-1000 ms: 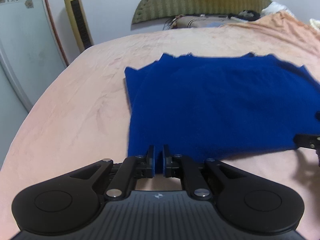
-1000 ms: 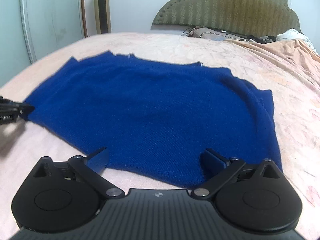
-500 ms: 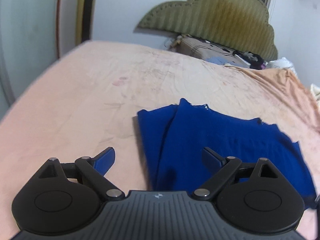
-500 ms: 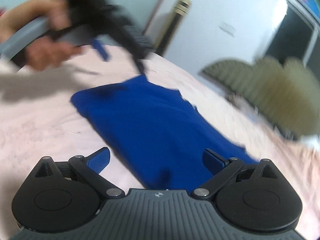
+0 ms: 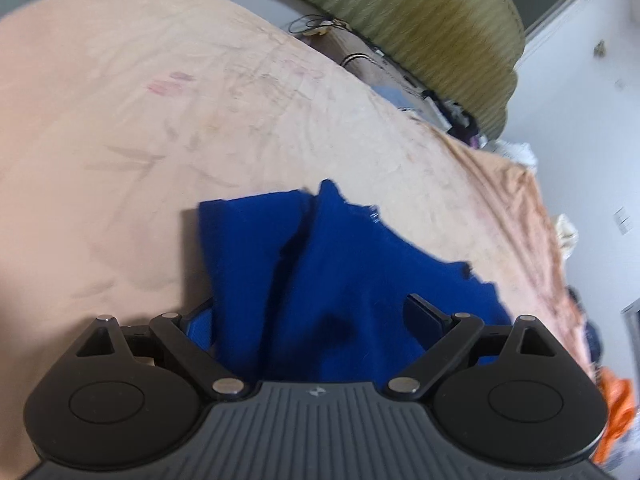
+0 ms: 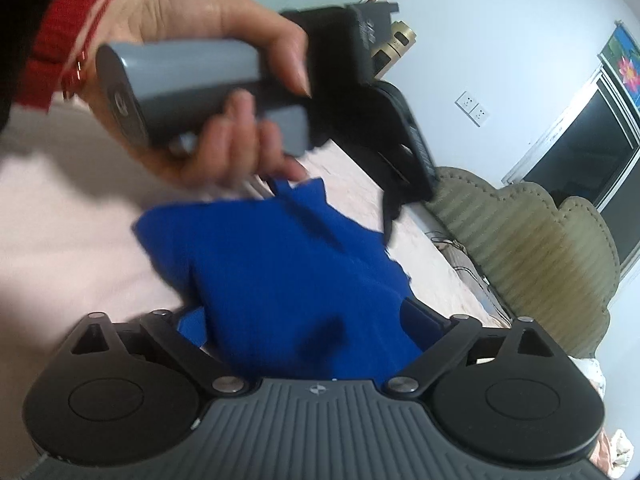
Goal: Fold small clothes
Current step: 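Grasp the blue sweater side edge with the left gripper while the right gripper grasps it too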
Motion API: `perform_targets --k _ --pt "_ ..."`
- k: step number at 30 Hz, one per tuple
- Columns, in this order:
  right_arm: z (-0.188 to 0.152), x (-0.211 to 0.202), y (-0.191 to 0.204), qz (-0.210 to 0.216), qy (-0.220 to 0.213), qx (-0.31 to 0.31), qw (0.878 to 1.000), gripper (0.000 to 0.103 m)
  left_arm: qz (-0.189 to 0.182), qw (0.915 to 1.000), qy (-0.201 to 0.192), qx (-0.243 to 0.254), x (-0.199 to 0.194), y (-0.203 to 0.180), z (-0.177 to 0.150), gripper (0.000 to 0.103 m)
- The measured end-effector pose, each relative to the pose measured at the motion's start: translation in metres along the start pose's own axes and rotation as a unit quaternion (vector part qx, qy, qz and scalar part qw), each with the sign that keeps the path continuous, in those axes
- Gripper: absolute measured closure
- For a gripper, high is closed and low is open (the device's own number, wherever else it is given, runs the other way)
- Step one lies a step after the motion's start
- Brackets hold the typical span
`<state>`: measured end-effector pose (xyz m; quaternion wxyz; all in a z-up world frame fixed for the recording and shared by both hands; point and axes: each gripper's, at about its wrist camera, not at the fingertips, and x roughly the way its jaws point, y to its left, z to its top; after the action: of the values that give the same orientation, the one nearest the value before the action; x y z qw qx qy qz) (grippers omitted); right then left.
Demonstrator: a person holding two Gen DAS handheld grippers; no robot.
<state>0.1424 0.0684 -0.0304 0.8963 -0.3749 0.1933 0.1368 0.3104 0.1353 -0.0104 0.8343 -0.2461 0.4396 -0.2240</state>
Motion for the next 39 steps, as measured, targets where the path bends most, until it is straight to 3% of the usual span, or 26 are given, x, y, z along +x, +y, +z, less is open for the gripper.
perform_targets --k 4,6,7,9,10,12,16,20,25,33,39 --pt "0.010 0.014 0.005 0.011 -0.007 0.000 1.000 0.025 -0.028 0.9995 0.000 -0.017 0.015 0.002 0.013 0.009" --pt "0.013 0.020 0.009 0.015 -0.004 -0.006 1.000 0.046 -0.031 0.9993 0.002 -0.021 0.021 0.002 0.019 0.015" --pt "0.014 0.022 0.011 0.018 -0.004 -0.007 1.000 0.051 -0.029 0.9994 0.005 -0.019 0.023 0.001 0.022 0.020" --pt "0.016 0.023 0.016 0.026 -0.005 -0.007 1.000 0.068 -0.017 0.9997 0.013 -0.014 0.029 -0.001 0.025 0.052" --pt "0.016 0.022 0.017 0.031 -0.006 -0.005 0.999 0.073 -0.010 0.9997 0.020 -0.013 0.032 -0.001 0.026 0.060" --pt "0.015 0.020 0.014 0.037 -0.006 0.003 0.999 0.093 0.007 0.9993 0.033 -0.018 0.038 -0.001 0.028 0.088" --pt "0.015 0.015 -0.002 0.060 -0.006 0.050 0.997 0.096 0.026 0.9991 0.026 -0.020 0.035 -0.005 0.023 0.091" --pt "0.010 -0.001 -0.017 0.063 -0.020 0.082 0.994 0.097 0.065 0.9976 0.013 0.021 0.025 -0.031 0.017 0.092" --pt "-0.006 -0.034 -0.034 0.032 -0.049 0.106 0.993 0.097 0.113 0.9901 -0.018 0.081 0.007 -0.080 0.012 0.092" --pt "-0.041 -0.080 -0.063 -0.028 -0.058 0.125 0.990 0.097 0.136 0.9793 -0.065 0.135 -0.006 -0.151 0.006 0.092" --pt "-0.069 -0.102 -0.082 -0.058 -0.048 0.153 0.985 0.099 0.144 0.9742 -0.072 0.158 0.005 -0.190 -0.004 0.092"
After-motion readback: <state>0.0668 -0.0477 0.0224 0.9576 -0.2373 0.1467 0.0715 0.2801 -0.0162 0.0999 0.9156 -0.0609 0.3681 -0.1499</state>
